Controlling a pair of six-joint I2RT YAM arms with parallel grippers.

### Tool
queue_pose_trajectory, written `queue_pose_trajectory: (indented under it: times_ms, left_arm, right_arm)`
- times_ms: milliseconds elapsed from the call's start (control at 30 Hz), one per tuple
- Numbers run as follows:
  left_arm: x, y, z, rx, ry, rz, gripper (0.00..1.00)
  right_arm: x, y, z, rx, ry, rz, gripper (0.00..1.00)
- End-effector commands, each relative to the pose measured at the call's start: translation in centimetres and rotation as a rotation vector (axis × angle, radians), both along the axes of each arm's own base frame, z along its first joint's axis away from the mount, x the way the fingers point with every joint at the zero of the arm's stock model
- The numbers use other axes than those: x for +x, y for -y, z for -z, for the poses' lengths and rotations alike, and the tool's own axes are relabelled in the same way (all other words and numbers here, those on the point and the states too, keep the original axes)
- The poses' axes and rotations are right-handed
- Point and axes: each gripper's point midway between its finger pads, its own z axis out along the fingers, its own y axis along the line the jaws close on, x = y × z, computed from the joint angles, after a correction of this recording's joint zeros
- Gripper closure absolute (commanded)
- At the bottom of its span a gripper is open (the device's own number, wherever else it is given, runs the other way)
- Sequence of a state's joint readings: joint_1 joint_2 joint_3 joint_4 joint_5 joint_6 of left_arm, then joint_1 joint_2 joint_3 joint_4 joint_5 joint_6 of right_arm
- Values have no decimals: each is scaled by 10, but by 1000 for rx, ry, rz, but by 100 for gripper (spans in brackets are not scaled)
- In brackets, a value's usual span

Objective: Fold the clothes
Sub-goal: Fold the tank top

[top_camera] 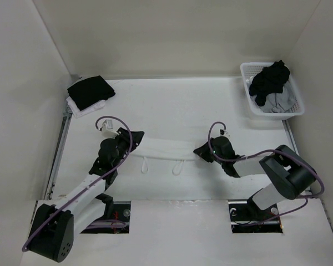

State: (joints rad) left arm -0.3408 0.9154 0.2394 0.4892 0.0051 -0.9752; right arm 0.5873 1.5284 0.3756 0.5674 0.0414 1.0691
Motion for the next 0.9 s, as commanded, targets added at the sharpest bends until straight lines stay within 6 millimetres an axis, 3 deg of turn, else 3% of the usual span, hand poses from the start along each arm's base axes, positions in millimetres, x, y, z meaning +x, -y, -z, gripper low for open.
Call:
queue_pose_trajectory:
  times_ms: [0, 133, 200, 300, 467, 567, 667, 867]
  left_arm:
    - [4, 3, -40, -17, 96, 8, 71]
    - [0, 9, -44, -25, 103, 24, 71]
    - [-1, 14, -43, -23, 98, 37, 71]
    - [-2, 22, -38, -18, 83, 55, 71]
    - [-3, 25, -33, -22, 68, 63, 70]
    - [-4, 25, -37, -27, 79, 63, 70]
    - [-6, 21, -40, -33, 84, 58, 70]
    - [-14, 10, -38, -32, 74, 39, 69]
  right_arm:
    - [-2, 5, -3, 35, 14, 19, 91]
    - [-7, 24, -28, 18, 73, 55, 94]
    - [-14, 40, -32, -63, 57, 63, 94]
    - [-20, 58, -53, -189, 94, 51, 93]
    - [-18, 58, -98, -283, 147, -18, 93]
    - [-10, 31, -122, -326, 175, -104, 93]
    - [-2, -11, -137, -373, 187, -190, 92]
    - [14, -87, -130, -461, 145, -312, 92]
